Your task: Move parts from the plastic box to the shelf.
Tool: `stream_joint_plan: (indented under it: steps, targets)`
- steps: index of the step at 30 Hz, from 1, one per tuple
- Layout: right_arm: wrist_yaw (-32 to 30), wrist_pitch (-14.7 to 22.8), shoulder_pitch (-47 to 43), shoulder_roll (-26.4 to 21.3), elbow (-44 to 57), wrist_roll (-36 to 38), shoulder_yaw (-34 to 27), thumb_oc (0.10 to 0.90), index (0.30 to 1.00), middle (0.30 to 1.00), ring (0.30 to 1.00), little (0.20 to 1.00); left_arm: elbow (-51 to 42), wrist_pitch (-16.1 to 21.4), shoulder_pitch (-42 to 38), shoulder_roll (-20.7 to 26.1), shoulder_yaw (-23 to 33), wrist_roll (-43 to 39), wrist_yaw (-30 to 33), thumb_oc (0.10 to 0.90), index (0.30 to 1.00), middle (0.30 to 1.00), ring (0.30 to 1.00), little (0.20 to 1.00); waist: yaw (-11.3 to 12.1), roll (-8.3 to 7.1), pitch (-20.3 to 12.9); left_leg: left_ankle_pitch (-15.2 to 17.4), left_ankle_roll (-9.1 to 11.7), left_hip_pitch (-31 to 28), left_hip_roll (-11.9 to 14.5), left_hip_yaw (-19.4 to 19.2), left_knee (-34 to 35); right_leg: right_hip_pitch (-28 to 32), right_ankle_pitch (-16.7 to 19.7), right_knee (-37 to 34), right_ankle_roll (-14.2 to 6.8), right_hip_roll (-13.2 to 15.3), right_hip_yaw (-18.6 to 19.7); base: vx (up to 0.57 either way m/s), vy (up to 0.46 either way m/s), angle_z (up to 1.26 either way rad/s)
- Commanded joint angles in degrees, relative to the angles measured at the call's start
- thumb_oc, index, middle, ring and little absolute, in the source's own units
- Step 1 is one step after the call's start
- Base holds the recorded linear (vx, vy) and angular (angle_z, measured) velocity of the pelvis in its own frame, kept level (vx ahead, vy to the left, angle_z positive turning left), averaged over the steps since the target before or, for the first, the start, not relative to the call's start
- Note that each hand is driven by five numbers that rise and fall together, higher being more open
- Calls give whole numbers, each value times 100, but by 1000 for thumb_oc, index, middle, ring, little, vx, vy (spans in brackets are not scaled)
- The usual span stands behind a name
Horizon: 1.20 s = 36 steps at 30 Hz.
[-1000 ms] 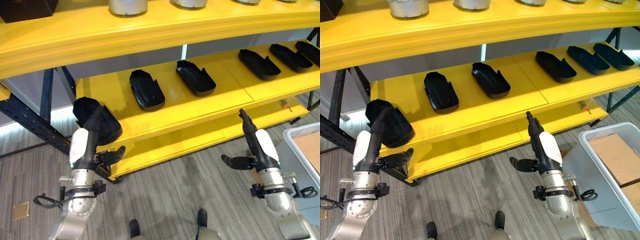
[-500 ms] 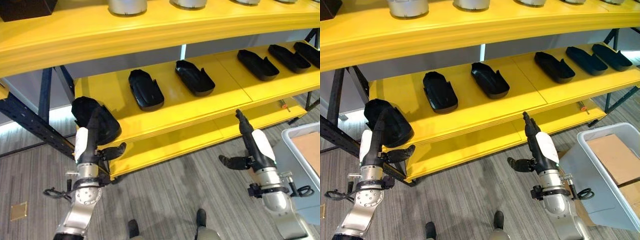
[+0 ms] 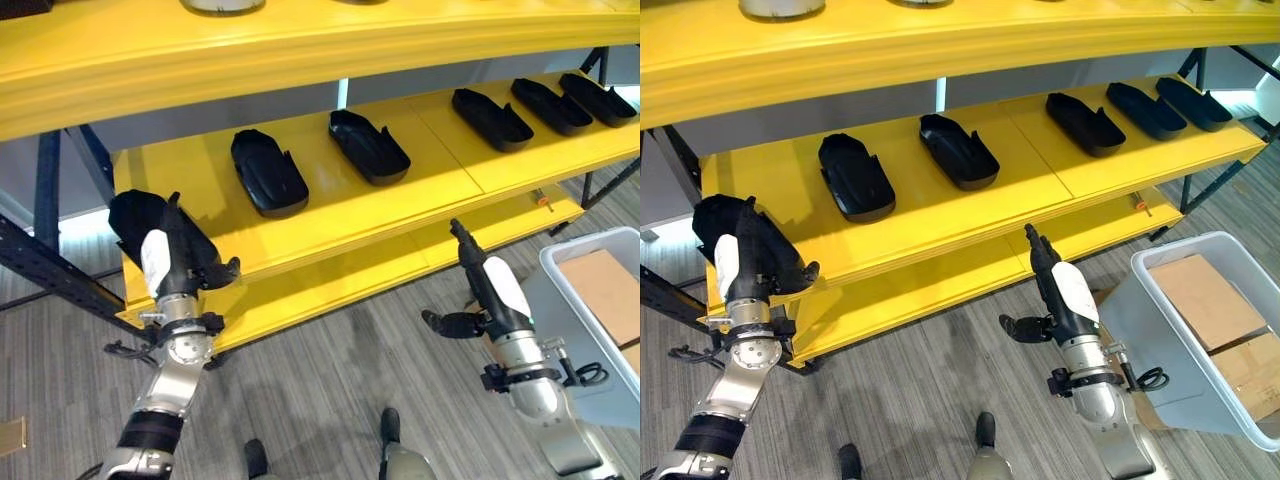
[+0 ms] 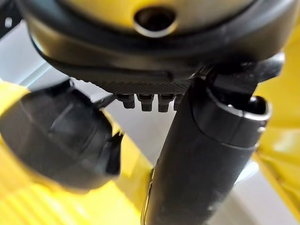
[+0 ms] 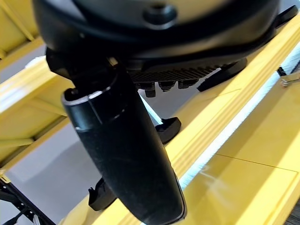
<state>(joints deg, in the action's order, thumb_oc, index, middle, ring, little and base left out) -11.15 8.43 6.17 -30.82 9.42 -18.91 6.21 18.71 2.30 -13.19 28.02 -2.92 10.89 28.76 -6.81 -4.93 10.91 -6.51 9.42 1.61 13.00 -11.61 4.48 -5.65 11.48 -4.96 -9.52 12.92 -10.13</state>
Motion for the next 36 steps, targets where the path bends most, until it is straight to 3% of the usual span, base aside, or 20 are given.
stream_joint_plan:
  steps: [1, 14, 25, 36]
  targets:
    - [-447, 454, -696, -204, 691, 249, -342, 900, 1000, 1000, 1000, 1000, 41, 265, -1030, 319, 154, -222, 496, 900, 1000, 1000, 1000, 1000, 17, -96, 103, 283, -228, -369, -67, -68, 52, 394, -269, 105, -174, -15, -190, 0, 0, 0]
    - [-502, 551, -711, -315, 771, 355, -184, 900, 1000, 1000, 1000, 1000, 1128, 150, -1687, 363, 22, -600, 740, 900, 1000, 1000, 1000, 1000, -64, -206, 245, 259, -235, -300, -82, -112, 52, 245, -256, 162, -190, -5, -120, 1, 1, -2]
    - [-528, 598, -736, -408, 803, 446, -82, 900, 1000, 1000, 1000, 1000, 2063, 53, -2278, 707, -141, -804, 706, 900, 1000, 1000, 1000, 1000, -128, -316, 367, 243, -248, -142, -113, -151, -17, 71, -218, 205, -215, 30, -29, 0, 0, 0]
    - [-330, 505, -671, -430, 804, 551, -180, 900, 1000, 1000, 1000, 1000, 3414, -127, -2688, 1242, -394, -994, -358, 900, 1000, 1000, 1000, 1000, -161, -392, 495, 399, -324, 106, -235, -145, -316, -62, -126, 247, -273, 163, 46, 0, 28, -3]
